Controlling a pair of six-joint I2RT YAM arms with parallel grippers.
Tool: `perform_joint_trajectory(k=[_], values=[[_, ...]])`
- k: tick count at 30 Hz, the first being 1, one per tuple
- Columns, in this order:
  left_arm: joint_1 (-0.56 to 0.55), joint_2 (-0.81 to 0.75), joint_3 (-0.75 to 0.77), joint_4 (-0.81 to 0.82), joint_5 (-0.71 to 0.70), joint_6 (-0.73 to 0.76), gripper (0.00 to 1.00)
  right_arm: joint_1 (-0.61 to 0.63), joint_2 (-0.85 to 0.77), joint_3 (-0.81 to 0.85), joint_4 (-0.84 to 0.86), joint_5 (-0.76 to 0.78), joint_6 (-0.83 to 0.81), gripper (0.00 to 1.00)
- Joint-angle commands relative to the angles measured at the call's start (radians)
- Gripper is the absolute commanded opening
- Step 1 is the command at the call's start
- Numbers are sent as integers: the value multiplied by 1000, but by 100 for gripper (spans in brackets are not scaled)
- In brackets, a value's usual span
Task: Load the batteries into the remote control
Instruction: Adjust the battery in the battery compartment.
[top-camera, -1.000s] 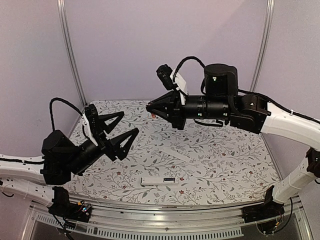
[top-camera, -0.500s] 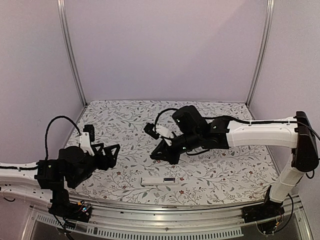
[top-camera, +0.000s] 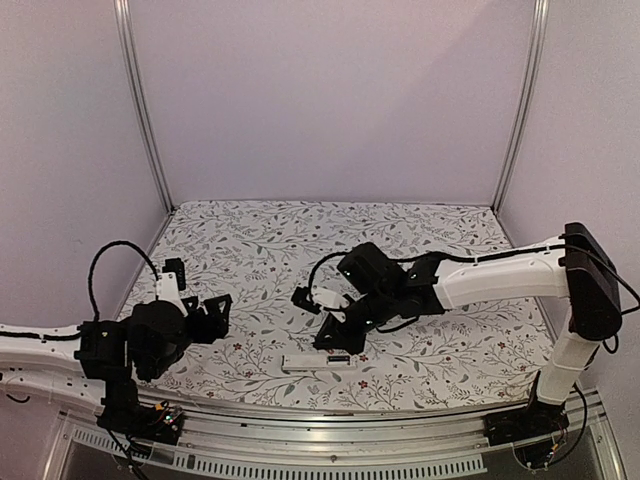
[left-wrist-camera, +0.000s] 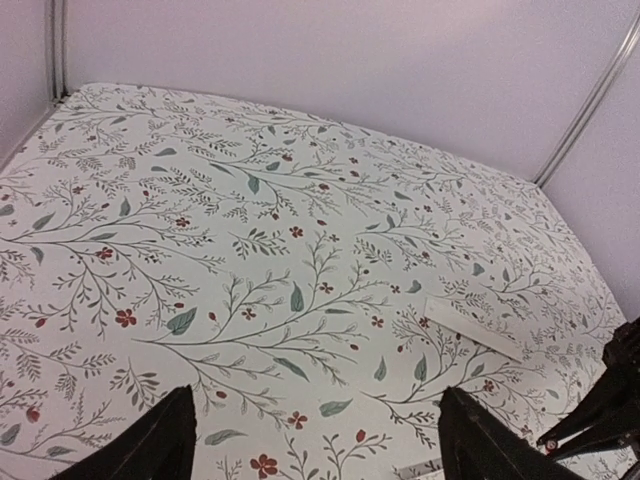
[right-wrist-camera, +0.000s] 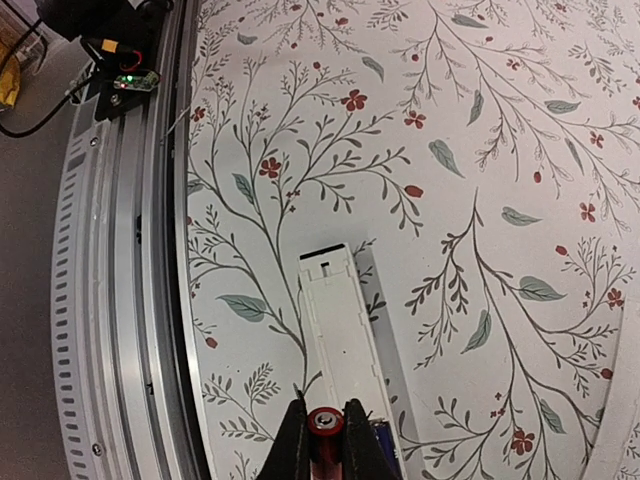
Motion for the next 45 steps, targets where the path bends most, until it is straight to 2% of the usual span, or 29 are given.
perform_joint_trajectory(k=[1,16,45], values=[[28,22,-7,-14,-25,3,83,5,61,31,-48,15,-75,0],[101,51,-11,39,28,61,84,3,139,30,-65,47,-162,0],[140,86,-3,95,74,129,84,0,155,19,-107,97,-215,0]])
